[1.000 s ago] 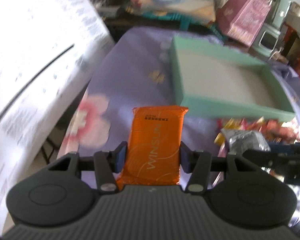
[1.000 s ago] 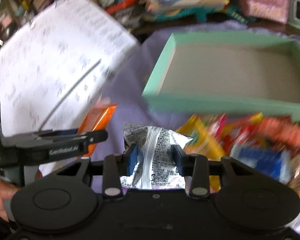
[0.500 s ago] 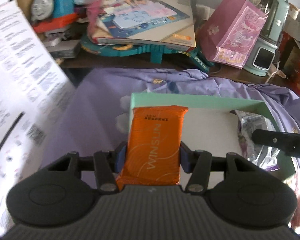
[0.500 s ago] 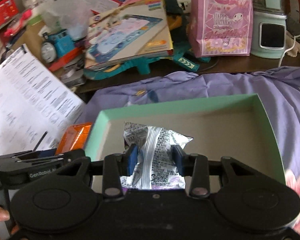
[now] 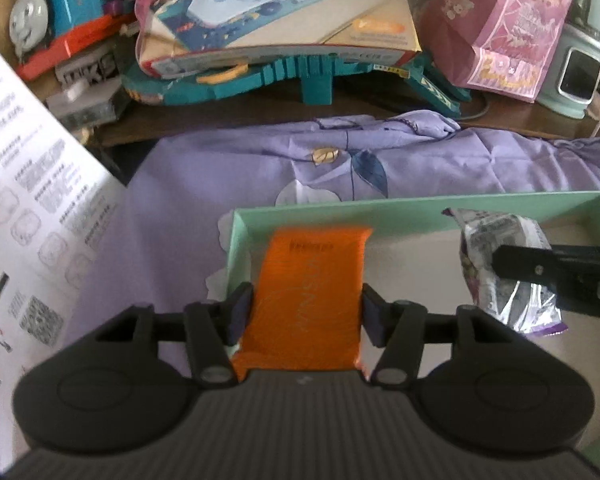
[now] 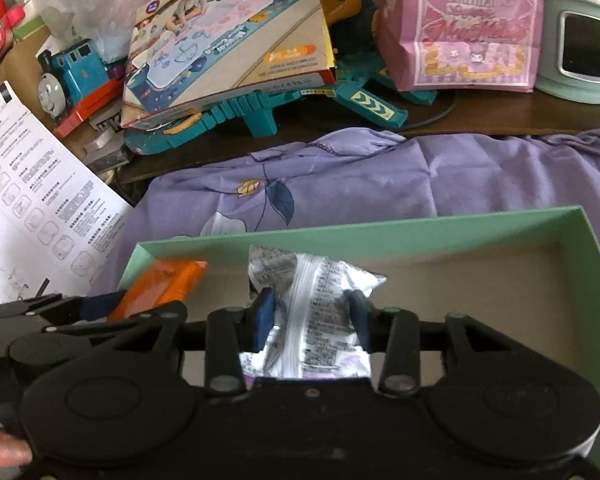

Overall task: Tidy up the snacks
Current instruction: 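Lower orange pack into green tray with left tool while right tool drops foil packet there, then grasp pink candy stick with left tool while right tool grasps yellow CVT mango bar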

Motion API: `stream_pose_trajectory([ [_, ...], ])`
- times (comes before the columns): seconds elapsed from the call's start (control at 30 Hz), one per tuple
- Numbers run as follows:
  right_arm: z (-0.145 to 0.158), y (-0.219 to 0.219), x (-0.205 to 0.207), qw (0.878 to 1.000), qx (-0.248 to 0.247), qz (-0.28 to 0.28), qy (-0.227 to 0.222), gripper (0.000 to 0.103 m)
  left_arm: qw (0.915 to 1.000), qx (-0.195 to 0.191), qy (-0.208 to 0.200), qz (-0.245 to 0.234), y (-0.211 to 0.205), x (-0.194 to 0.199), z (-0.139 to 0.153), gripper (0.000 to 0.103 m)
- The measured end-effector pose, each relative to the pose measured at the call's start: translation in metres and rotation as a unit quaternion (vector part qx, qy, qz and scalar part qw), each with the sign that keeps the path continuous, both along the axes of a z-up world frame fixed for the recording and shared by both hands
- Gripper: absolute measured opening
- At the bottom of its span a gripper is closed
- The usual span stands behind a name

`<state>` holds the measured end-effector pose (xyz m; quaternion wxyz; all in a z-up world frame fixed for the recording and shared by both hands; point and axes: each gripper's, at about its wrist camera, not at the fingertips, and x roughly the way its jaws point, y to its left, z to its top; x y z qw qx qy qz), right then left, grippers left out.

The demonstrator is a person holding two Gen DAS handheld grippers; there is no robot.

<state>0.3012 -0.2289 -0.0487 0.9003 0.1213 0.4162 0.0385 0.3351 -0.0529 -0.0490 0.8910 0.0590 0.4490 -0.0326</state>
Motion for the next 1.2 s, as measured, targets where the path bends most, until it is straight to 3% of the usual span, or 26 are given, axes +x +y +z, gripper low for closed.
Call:
stream_pose_trajectory([
  [0.03, -0.001, 0.0, 0.0, 1.0, 0.002, 0.0, -0.001, 0.075, 1.0, -0.004, -0.002, -0.006, -0.001, -0.001, 0.001, 0.082],
  [0.1, 0.002, 0.001, -0.004, 1.0, 0.005, -0.005, -0.011, 0.095, 0.9997, -0.019, -0.006, -0.015, -0.002, -0.005, 0.003, 0.093],
  [0.2, 0.009, 0.0, -0.01, 1.0, 0.001, -0.012, -0.017, 0.096, 0.9998, -0.004, -0.017, -0.008, -0.006, -0.011, 0.006, 0.103],
  [0.3, 0.015, -0.001, -0.019, 1.0, 0.002, -0.017, -0.018, 0.103, 0.9998, 0.001, -0.019, -0.007, -0.007, -0.018, 0.01, 0.103],
  [0.57, 0.038, 0.0, -0.055, 1.0, -0.004, -0.016, -0.022, 0.103, 0.9999, -0.015, -0.008, 0.0, 0.0, -0.049, 0.026, 0.103],
  [0.8, 0.051, 0.0, -0.103, 1.0, 0.003, -0.016, -0.019, 0.103, 0.9995, -0.029, -0.001, -0.009, 0.007, -0.1, 0.038, 0.103],
  [1.07, 0.054, 0.007, -0.178, 0.997, -0.031, 0.002, -0.064, 0.103, 0.9988, -0.039, 0.022, -0.022, 0.015, -0.171, 0.031, 0.103],
  [1.2, 0.05, 0.007, -0.204, 0.999, -0.022, 0.006, -0.048, 0.103, 0.9982, -0.038, 0.037, -0.03, 0.016, -0.205, 0.022, 0.103],
])
